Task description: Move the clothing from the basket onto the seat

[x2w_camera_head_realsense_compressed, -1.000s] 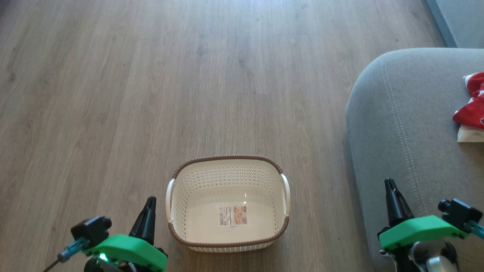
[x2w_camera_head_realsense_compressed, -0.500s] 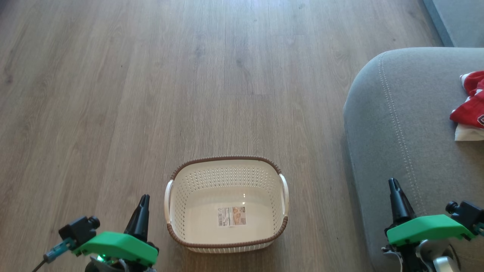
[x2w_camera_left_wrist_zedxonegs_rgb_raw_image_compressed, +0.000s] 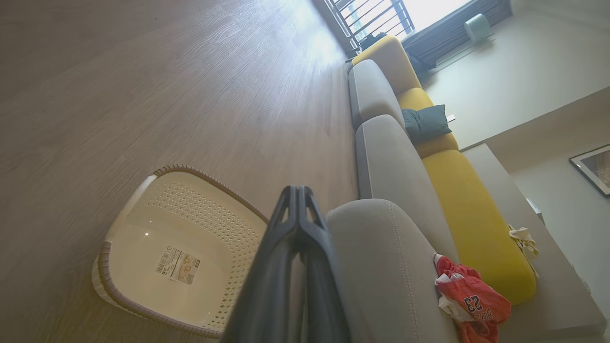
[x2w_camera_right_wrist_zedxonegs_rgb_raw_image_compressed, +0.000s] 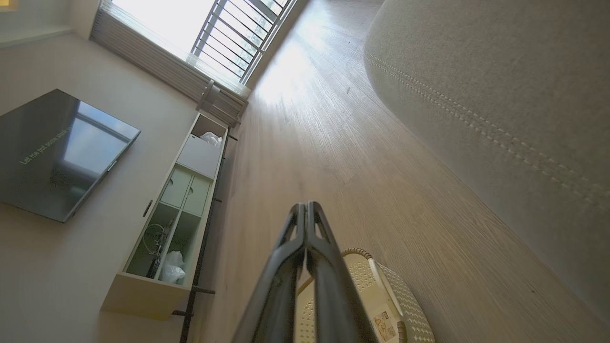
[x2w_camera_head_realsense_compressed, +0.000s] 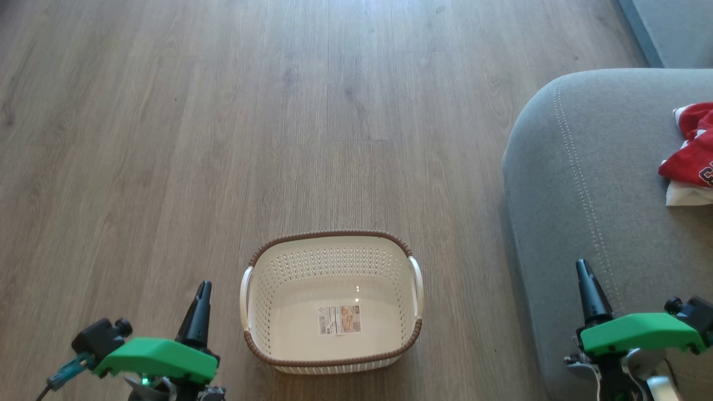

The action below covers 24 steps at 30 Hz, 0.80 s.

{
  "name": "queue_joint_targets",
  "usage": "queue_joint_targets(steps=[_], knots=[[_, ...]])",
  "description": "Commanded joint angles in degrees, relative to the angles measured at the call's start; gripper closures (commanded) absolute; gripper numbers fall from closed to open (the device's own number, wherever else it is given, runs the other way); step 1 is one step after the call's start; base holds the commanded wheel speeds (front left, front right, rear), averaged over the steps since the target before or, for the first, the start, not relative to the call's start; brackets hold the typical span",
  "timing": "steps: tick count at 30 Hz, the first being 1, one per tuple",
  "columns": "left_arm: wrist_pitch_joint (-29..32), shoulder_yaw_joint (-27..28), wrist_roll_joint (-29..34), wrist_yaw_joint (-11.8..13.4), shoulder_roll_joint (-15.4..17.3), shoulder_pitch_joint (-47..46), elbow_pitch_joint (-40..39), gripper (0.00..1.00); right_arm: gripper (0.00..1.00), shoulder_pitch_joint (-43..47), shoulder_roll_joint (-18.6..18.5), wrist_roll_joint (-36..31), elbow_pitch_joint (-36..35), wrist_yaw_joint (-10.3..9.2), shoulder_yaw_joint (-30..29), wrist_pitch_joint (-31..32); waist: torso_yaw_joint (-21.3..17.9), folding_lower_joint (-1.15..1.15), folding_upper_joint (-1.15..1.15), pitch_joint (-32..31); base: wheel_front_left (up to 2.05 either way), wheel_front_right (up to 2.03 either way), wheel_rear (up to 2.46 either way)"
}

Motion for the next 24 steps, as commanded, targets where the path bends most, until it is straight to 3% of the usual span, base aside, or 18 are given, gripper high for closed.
queue_joint_targets(steps=[1,24], knots=[[0.4,1.5,-1.5,-0.4,0.6,-3.3,-2.1,1.0,1.0,-3.3,0.2,1.5,-2.4,0.27,0.2,0.5,0.0,0.0,0.0,0.0,0.0,0.0,0.0],[4.1,4.6,-15.4,-1.4,0.6,-4.3,-2.4,1.0,1.0,-4.0,0.4,14.8,-3.1,0.35,-1.1,4.2,-0.8,0.0,0.0,-0.2,0.0,0.0,0.0]])
